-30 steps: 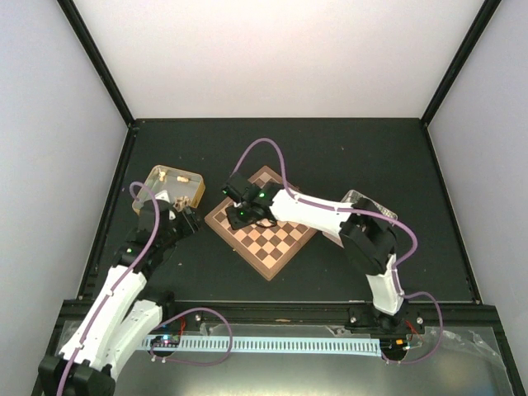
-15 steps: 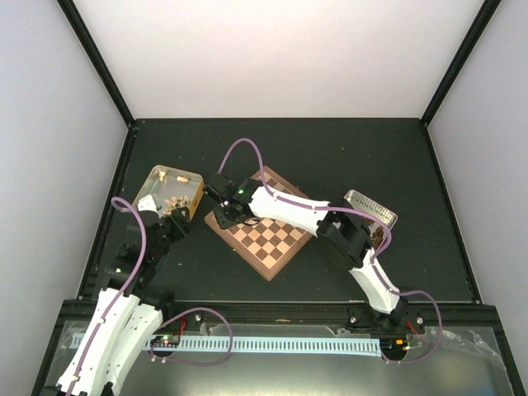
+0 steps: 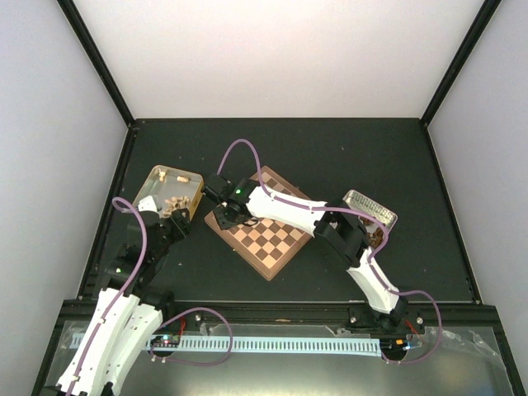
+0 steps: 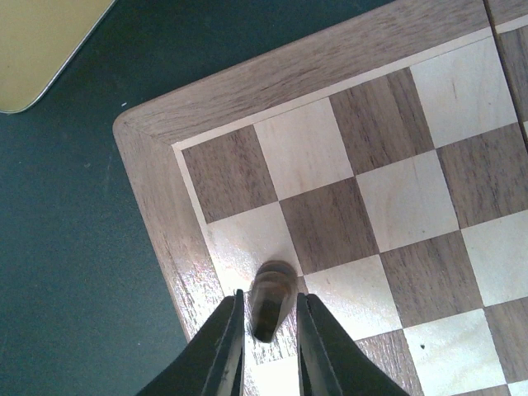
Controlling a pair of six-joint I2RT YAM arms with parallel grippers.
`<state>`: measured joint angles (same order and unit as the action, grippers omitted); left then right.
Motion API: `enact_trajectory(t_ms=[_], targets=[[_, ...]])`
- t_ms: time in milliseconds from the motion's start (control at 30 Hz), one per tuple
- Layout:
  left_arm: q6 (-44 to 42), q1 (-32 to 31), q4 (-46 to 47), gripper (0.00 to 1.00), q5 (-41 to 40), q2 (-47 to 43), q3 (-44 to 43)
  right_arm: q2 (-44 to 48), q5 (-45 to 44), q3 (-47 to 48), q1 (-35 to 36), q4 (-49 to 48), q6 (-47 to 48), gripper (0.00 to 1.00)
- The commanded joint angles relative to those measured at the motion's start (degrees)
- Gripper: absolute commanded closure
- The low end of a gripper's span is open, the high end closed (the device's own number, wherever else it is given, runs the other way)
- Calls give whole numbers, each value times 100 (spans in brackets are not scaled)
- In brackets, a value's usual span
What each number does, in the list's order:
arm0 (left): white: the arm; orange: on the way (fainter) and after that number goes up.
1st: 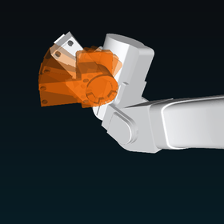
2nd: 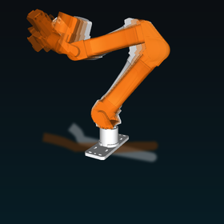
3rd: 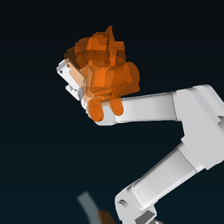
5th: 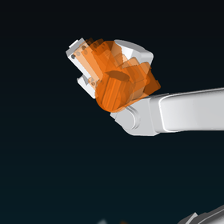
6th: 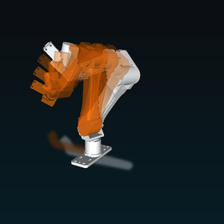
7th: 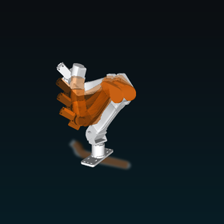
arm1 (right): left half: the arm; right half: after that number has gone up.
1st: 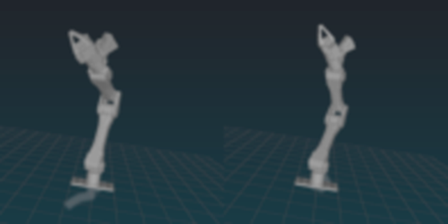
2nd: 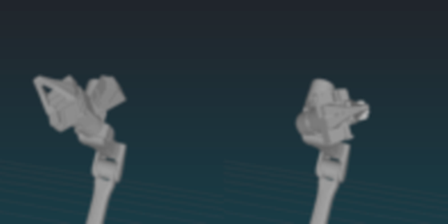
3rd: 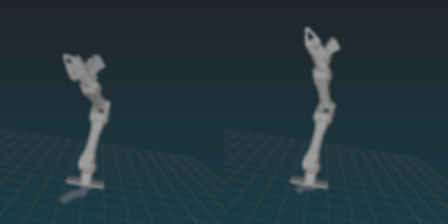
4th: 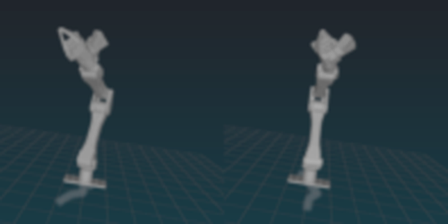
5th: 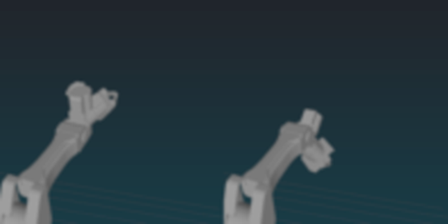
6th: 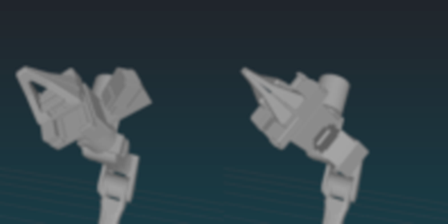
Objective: Set up the chess pieces on the board
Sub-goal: Place the chess piece on the chessboard.
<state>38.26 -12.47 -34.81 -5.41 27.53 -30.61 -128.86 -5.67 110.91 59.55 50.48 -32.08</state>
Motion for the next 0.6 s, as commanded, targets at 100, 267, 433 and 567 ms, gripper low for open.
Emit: enact_trajectory(t_ms=[100,267,433,567], targets=[[-255,5,61,23,427,165,-155,99,18,117,25,113,-12,74],[-700,0,530,22,1526,639,-55,853,-4,-427,-23,-434,-96,67],[-840,-6,967,23,2643,1370,-115,1849,14,-1563,-280,-1197,-360,65],[-811,-103,1021,29,2930,2157,-326,2548,48,-2546,-599,-1595,-567,64]])
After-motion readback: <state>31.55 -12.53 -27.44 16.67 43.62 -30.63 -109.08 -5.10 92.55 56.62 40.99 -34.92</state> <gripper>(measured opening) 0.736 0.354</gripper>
